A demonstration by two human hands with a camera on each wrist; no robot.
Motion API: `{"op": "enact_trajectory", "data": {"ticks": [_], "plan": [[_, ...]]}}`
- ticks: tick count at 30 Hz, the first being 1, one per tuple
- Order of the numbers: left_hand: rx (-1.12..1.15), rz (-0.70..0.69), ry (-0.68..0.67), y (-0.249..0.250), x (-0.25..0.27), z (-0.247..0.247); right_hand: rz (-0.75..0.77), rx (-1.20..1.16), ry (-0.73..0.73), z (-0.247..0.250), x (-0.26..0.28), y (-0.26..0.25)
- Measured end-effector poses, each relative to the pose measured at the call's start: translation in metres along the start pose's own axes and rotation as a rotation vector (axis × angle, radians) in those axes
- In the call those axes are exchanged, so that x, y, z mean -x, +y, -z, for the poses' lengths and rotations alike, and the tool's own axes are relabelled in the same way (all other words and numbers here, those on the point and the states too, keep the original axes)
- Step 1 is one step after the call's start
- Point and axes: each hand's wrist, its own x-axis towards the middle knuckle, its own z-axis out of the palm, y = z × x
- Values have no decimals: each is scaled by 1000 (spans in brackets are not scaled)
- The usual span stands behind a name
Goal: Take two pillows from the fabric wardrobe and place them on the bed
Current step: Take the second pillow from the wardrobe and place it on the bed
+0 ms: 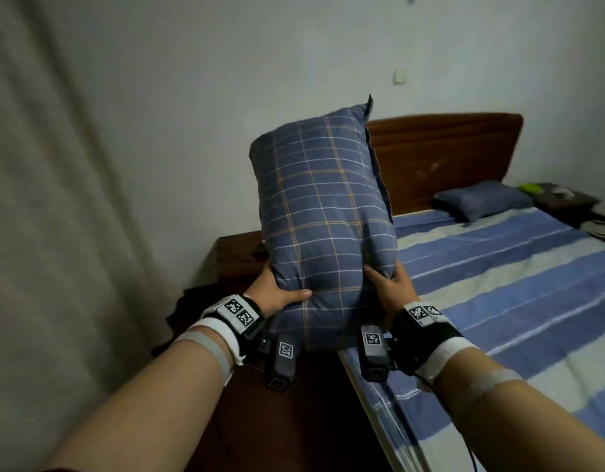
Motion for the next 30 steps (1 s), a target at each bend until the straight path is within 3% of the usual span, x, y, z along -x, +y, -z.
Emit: {"op": "enact_trajectory", "data": {"ticks": [5, 10, 19, 30], "plan": [[-151, -87, -153, -7, -154, -29, -52, -26, 223, 25, -105, 22], [-294, -165, -228, -2, -292, -56, -103, -110, 311, 35, -222, 44], [-378, -33, -260, -21, -539, -70, -318, -173, 336, 16, -476, 88], [-499, 52, -420, -88, -774, -95, -570, -105, 460, -4, -673, 166]]}}
